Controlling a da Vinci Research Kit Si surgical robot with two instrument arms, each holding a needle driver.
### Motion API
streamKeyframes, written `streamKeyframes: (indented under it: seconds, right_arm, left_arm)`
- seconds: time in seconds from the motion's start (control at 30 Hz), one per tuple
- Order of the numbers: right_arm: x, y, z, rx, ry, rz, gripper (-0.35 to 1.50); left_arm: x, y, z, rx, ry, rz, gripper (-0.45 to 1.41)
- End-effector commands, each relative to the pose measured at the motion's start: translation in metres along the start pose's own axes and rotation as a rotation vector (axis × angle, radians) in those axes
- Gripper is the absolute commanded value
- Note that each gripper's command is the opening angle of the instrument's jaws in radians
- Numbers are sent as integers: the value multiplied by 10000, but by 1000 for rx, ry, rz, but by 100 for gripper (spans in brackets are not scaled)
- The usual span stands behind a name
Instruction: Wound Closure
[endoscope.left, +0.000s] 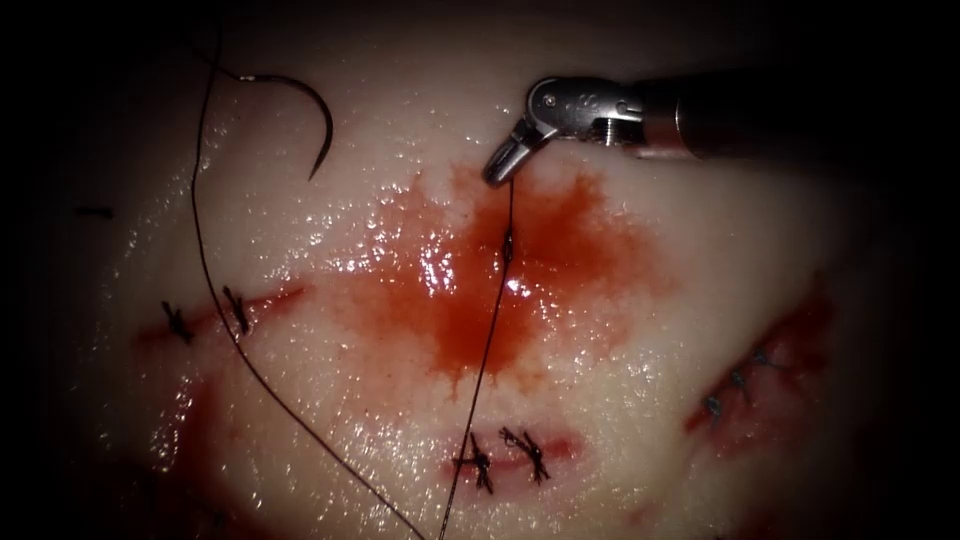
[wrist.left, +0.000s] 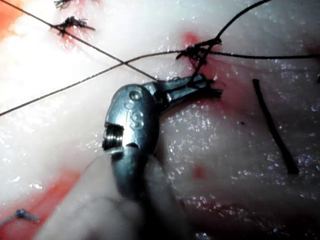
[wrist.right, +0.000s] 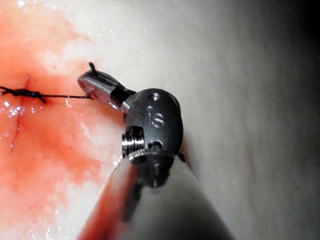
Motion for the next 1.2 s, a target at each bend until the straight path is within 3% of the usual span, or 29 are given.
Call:
streamKeyframes:
  seconds: [0.03, 0.23, 0.3, 0.57, 0.9, 1.0, 1.07, 1.1, 1.17, 1.2]
  right_arm:
    - [-3, 15, 6, -18, -5, -9, -35]
    - [-10, 26, -2, -65, -21, 8, -35]
    - [-12, 26, -7, -73, -25, 19, -35]
    - [-12, 17, -12, -59, -35, 18, -35]
    - [-17, 26, -22, -86, -44, 20, -35]
    - [-16, 21, -16, -59, -37, 17, -35]
    - [-11, 12, -8, -20, -12, 101, -32]
    - [-8, 7, -7, -14, -6, 99, 26]
    - [-2, 0, -6, -23, 3, 101, 94]
    - [2, -4, -7, -33, 18, 103, 120]
  left_arm:
    - [-10, -1, 8, -18, 2, -6, -45]
    - [-36, 9, 28, -116, -13, -65, -45]
    - [-52, 16, 41, -190, -17, -86, -45]
    - [-68, 10, 48, -167, 12, -85, -45]
    - [-80, 22, 44, -161, 16, -86, -45]
    - [-75, 19, 43, -156, 19, -87, -45]
    - [-58, 11, 34, -132, 37, -57, -45]
    - [-47, 5, 26, -118, 48, -30, -45]
    - [-31, -5, 13, -95, 62, 5, -45]
    - [-19, -12, 3, -59, 54, 31, -45]
